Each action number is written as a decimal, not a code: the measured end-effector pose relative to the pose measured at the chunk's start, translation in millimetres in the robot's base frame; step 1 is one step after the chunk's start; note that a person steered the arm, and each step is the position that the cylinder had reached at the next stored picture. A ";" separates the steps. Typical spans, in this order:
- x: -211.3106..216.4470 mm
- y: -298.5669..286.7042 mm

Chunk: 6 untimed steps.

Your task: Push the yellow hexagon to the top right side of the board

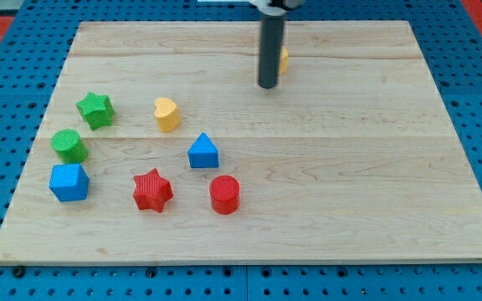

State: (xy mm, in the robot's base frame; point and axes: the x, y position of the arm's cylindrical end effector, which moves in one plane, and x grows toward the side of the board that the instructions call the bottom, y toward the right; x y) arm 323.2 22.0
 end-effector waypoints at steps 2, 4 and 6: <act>-46.5 17.9; -45.2 36.1; -64.2 142.2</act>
